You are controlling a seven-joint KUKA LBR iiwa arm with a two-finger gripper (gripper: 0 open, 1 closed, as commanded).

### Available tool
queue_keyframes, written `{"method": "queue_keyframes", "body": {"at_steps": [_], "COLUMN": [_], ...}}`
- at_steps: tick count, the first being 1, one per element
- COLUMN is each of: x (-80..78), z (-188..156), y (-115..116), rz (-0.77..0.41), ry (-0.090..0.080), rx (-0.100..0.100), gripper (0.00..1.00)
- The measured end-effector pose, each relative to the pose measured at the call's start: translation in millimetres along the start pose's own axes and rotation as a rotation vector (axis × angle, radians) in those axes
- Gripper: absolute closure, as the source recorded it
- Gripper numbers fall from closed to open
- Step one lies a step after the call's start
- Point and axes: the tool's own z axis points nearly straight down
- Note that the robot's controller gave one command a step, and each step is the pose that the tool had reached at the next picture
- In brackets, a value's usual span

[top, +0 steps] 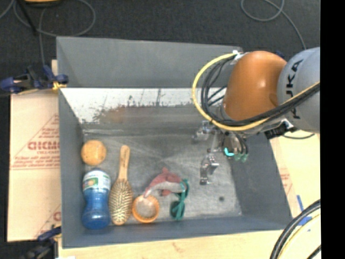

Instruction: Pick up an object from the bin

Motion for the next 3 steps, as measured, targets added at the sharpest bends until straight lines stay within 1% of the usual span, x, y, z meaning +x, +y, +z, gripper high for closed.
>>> {"method": "queue_keyframes", "body": {"at_steps": [1, 2, 3], "x": [-1.7, 39.7, 72.8], "z": [-4, 30, 51], "y": [0, 40, 42], "rz": [0.000, -0.095, -0.143], "ry": [-0.008, -0.010, -0.005], "rx": [0.001, 0.003, 0.000], "gripper": [0.00, 0.00, 0.00]}}
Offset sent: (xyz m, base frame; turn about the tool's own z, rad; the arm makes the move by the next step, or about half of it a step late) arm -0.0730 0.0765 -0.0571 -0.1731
